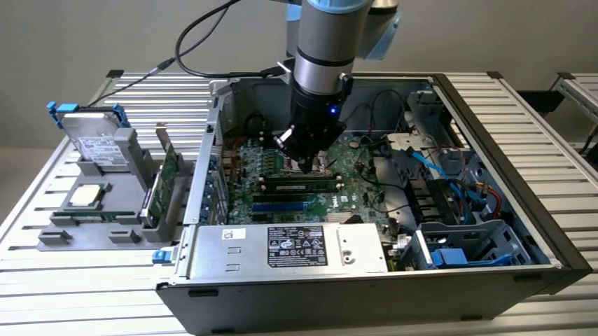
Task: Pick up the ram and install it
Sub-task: 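Press down the ram until it locks into place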
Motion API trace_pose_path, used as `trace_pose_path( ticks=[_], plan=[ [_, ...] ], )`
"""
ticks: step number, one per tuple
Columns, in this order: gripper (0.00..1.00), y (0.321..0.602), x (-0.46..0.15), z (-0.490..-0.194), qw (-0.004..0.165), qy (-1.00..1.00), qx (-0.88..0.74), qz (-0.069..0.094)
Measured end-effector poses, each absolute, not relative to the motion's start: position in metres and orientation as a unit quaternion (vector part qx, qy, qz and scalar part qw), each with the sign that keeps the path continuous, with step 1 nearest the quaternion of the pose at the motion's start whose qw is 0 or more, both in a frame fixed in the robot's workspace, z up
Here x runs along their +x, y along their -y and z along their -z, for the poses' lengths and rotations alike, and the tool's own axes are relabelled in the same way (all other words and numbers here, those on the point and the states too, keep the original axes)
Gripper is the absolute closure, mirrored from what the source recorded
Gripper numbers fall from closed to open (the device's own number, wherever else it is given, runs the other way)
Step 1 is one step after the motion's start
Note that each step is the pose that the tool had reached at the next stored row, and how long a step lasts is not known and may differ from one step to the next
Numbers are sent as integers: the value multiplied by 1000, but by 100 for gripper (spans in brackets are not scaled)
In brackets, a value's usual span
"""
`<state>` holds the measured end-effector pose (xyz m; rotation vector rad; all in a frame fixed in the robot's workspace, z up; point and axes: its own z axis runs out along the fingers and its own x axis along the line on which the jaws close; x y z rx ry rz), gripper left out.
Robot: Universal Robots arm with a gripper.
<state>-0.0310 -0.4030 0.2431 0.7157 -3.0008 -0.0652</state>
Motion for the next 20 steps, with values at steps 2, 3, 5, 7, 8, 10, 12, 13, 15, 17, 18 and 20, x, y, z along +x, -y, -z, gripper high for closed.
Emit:
trace_pose_path(
  ticks=[2,3,5,7,8,10,12,13,15,17,18,20],
  plan=[
    [90,403,-31,-243,28,975,219,21],
    [90,403,-31,-243,28,976,213,21],
    [90,403,-31,-243,27,979,200,20],
    [90,403,-31,-243,27,981,189,19],
    [90,403,-31,-243,27,983,183,18],
    [90,403,-31,-243,26,985,172,17],
    [90,403,-31,-243,26,986,161,15],
    [90,403,-31,-243,26,987,156,14],
    [90,403,-31,-243,26,989,145,11],
    [90,403,-31,-243,26,991,134,9],
    [90,403,-31,-243,25,991,129,8],
    [90,403,-31,-243,25,993,119,5]
  ],
)
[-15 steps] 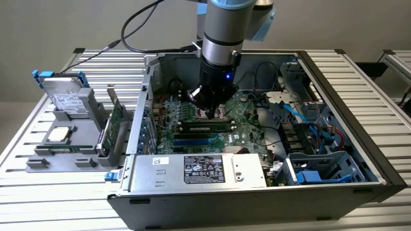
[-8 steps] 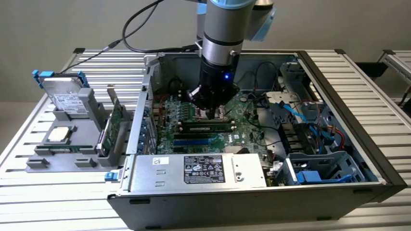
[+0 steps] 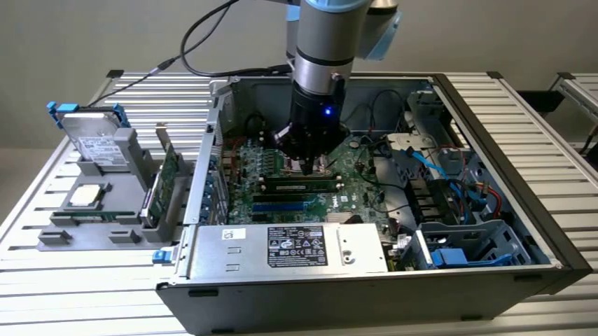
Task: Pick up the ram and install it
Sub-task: 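Press down the ram until it locks into place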
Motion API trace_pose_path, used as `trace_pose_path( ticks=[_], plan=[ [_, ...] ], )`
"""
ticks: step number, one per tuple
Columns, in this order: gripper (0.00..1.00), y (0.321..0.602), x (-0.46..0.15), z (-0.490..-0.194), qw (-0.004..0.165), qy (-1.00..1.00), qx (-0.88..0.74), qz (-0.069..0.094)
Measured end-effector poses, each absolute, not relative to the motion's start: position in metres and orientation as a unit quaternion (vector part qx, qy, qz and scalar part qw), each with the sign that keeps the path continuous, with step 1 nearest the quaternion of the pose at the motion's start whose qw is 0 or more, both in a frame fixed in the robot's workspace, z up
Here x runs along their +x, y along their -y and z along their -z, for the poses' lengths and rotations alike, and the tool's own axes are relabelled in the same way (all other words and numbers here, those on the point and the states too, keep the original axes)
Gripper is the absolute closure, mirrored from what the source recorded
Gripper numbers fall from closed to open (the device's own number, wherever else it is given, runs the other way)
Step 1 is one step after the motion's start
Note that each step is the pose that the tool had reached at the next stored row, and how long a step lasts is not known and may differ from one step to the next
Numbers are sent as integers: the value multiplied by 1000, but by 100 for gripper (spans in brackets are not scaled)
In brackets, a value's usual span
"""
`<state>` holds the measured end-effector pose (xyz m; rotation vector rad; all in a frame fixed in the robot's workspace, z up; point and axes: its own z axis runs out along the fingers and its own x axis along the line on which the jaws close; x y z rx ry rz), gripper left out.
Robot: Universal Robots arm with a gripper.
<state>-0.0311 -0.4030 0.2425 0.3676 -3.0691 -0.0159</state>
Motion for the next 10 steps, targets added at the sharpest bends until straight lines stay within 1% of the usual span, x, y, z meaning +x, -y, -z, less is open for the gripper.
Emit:
trace_pose_path(
  ticks=[10],
  plan=[
    [90,403,-31,-242,25,998,62,-1]
  ],
)
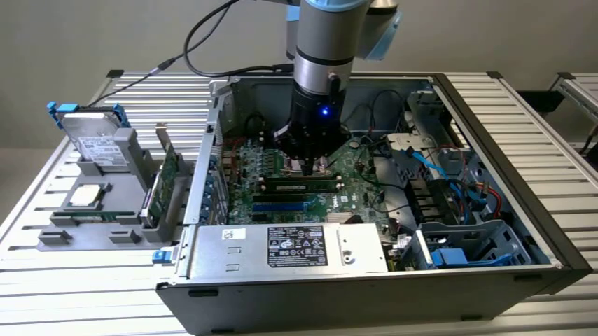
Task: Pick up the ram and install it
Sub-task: 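Press down the ram until it locks into place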
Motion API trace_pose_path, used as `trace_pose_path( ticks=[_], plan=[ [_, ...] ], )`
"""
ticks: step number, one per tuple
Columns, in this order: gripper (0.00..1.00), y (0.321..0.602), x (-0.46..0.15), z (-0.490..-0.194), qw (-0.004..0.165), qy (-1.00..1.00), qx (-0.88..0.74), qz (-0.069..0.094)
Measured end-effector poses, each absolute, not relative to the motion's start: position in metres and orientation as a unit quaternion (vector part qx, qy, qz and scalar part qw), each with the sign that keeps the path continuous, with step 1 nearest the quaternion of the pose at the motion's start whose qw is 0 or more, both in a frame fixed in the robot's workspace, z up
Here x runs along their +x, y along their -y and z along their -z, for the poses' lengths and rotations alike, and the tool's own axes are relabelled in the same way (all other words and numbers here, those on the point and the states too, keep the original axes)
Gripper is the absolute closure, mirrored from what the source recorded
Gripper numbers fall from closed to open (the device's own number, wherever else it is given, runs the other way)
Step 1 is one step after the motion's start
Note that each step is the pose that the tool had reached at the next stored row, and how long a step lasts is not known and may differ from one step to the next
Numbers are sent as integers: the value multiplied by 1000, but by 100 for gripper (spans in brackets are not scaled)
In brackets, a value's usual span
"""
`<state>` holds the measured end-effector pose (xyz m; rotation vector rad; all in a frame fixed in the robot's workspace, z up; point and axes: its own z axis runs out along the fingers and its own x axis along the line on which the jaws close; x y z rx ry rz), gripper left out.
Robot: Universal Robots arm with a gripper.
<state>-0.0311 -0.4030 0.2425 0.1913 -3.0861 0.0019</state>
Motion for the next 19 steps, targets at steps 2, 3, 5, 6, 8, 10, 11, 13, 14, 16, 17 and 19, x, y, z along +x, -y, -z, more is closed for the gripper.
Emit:
trace_pose_path(
  ticks=[2,3,5,6,8,10,11,13,14,16,17,19],
  plan=[
    [90,403,-31,-243,25,998,50,-2],
    [90,403,-31,-243,25,999,45,-2],
    [90,403,-31,-243,25,999,33,-3],
    [90,403,-31,-243,25,999,27,-3],
    [90,403,-31,-242,25,1000,15,-3],
    [90,403,-31,-242,25,1000,10,-3],
    [90,403,-31,-242,24,1000,10,-3],
    [90,403,-31,-243,23,1000,10,-3],
    [90,403,-31,-243,23,1000,10,-3],
    [90,403,-31,-243,22,1000,10,-3],
    [90,403,-31,-243,22,1000,10,-3],
    [90,403,-31,-243,21,1000,10,-3]
  ],
)
